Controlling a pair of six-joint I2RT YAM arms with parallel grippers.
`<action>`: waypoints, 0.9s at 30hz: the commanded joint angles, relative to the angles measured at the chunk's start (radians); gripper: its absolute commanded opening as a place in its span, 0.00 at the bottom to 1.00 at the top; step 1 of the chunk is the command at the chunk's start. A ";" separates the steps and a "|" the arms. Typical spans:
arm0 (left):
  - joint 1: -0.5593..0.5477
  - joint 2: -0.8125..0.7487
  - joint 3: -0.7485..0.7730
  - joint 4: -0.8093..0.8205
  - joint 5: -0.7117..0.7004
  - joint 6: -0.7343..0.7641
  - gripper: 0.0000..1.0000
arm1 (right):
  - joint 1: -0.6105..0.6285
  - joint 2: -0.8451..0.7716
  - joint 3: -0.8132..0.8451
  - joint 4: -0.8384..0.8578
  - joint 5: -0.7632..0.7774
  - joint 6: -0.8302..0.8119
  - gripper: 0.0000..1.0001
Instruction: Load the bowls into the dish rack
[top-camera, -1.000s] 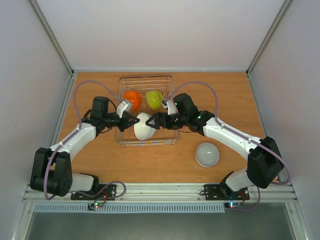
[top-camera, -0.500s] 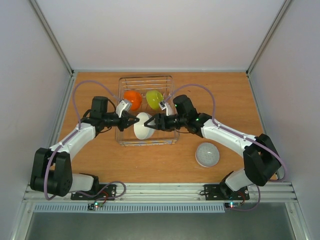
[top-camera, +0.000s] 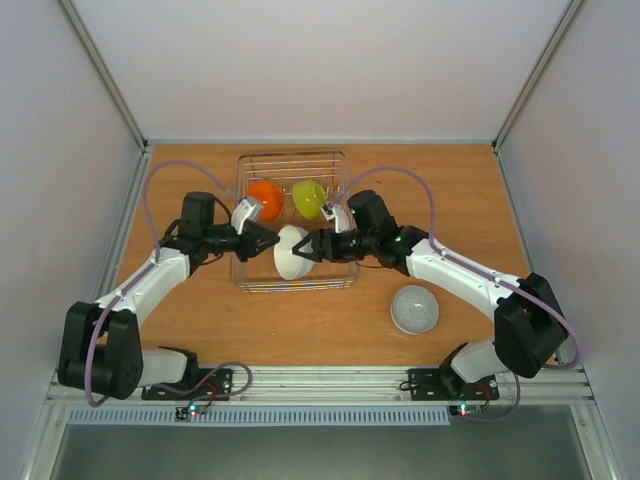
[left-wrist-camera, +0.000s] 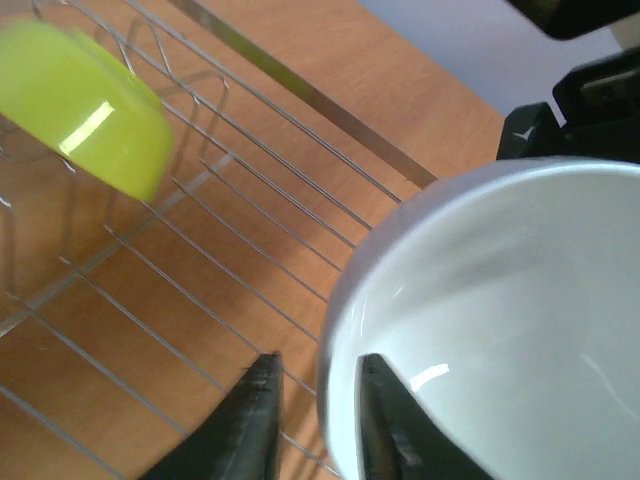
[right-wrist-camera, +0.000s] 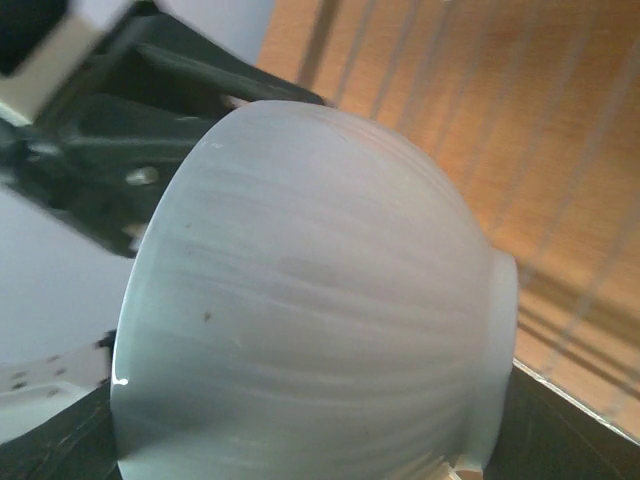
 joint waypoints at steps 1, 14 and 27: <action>0.018 -0.059 -0.007 0.086 -0.056 -0.025 0.33 | -0.005 -0.041 0.059 -0.202 0.187 -0.107 0.01; 0.018 -0.118 -0.070 0.208 -0.169 -0.068 0.66 | 0.069 0.084 0.267 -0.488 0.694 -0.257 0.01; 0.018 -0.146 -0.096 0.261 -0.361 -0.087 0.66 | 0.301 0.375 0.648 -0.868 1.272 -0.308 0.01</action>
